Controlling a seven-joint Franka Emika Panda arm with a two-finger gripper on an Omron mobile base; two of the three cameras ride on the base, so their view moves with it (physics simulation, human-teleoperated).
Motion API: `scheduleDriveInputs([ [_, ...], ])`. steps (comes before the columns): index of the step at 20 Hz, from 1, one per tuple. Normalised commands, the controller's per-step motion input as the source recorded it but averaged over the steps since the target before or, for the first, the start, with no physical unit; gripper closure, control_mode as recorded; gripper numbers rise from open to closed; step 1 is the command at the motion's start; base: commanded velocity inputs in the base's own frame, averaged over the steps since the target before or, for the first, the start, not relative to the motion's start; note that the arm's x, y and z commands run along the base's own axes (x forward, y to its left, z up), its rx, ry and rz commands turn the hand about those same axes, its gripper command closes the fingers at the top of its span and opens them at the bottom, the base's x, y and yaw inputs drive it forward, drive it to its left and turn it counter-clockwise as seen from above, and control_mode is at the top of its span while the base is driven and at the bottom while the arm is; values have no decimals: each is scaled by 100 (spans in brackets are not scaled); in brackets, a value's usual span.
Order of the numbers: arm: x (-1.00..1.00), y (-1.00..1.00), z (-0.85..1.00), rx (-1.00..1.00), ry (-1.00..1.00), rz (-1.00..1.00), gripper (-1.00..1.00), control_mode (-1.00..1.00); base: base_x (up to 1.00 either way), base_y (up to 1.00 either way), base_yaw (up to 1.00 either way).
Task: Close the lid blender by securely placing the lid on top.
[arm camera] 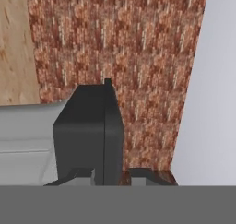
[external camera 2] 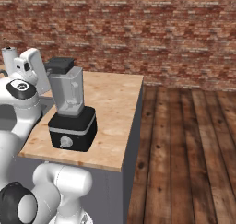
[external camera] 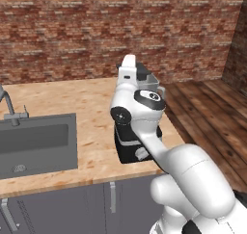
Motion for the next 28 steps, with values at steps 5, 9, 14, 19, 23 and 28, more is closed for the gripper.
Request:
scheduleDriveInputs([
  [5,-2,0,50,-1,-9,0,100,-100,0,0,0],
  [9,-3,0,43,-2,-5,0,100,-100,0,0,0],
  [14,-10,-17,25,0,-2,0,100,-100,0,0,0],
  [19,-32,-27,30,0,0,0,100,-100,0,0,0],
  [23,-58,-18,24,0,0,0,100,-100,0,0,0],
  [28,-31,-12,4,0,1,0,100,-100,0,0,0],
])
